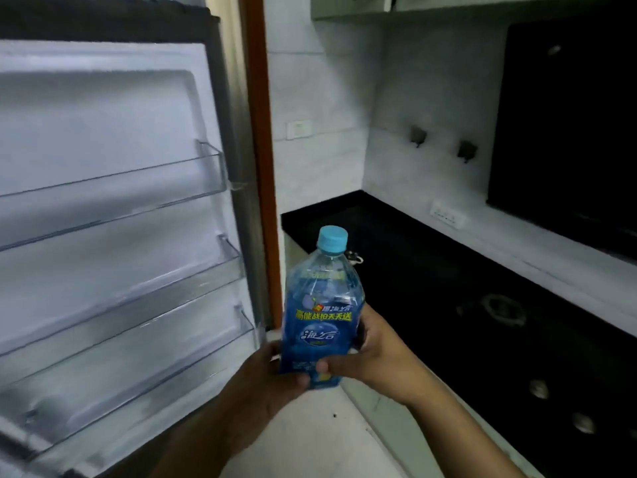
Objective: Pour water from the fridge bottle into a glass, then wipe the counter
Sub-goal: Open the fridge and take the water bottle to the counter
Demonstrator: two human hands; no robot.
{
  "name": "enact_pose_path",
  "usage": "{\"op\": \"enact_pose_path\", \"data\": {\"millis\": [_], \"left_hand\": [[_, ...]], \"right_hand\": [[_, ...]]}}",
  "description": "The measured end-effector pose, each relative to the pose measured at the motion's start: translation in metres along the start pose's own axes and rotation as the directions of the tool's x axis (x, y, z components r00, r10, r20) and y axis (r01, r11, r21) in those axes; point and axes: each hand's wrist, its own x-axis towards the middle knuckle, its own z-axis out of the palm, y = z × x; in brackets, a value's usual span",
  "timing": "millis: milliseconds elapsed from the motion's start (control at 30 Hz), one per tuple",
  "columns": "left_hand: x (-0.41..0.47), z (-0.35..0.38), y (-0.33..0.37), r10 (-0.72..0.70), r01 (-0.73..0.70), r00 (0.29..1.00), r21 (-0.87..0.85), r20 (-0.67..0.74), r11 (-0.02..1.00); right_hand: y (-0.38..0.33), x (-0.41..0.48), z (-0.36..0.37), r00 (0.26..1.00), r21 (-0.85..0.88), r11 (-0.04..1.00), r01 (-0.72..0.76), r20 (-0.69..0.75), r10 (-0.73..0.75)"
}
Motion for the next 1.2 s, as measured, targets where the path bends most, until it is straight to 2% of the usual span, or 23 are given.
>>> {"op": "enact_pose_path", "data": {"millis": [100, 233, 367, 533, 667, 733, 900, 1200], "left_hand": [[0.038, 0.023, -0.008, -0.064, 0.054, 0.986, 0.072, 0.152, 0.996], [0.078, 0.062, -0.029, -0.214, 0.178, 0.908, 0.13, 0.359, 0.975], [0.097, 0.117, -0.062, -0.353, 0.273, 0.765, 0.225, 0.539, 0.935], [0.083, 0.196, -0.112, -0.49, 0.304, 0.597, 0.386, 0.635, 0.871], [0.053, 0.268, -0.152, -0.556, 0.272, 0.469, 0.486, 0.686, 0.83], [0.04, 0.303, -0.175, -0.578, 0.242, 0.43, 0.528, 0.694, 0.814], [0.006, 0.395, -0.245, -0.631, 0.233, 0.37, 0.589, 0.682, 0.774], [-0.021, 0.517, -0.349, -0.722, 0.369, 0.237, 0.627, 0.651, 0.686]], "right_hand": [[0.007, -0.022, -0.029, 0.984, -0.032, 0.997, -0.067, -0.166, 0.061], [0.016, -0.07, -0.06, 0.907, -0.048, 0.98, -0.193, -0.39, 0.159], [0.027, -0.136, -0.077, 0.772, -0.007, 0.948, -0.318, -0.582, 0.255], [0.034, -0.233, -0.088, 0.582, 0.073, 0.92, -0.385, -0.754, 0.303], [0.043, -0.318, -0.099, 0.447, 0.132, 0.905, -0.404, -0.835, 0.321], [0.049, -0.36, -0.109, 0.4, 0.149, 0.9, -0.409, -0.857, 0.324], [0.069, -0.462, -0.152, 0.334, 0.182, 0.884, -0.43, -0.878, 0.343], [0.119, -0.592, -0.233, 0.25, 0.274, 0.842, -0.464, -0.872, 0.422]]}}
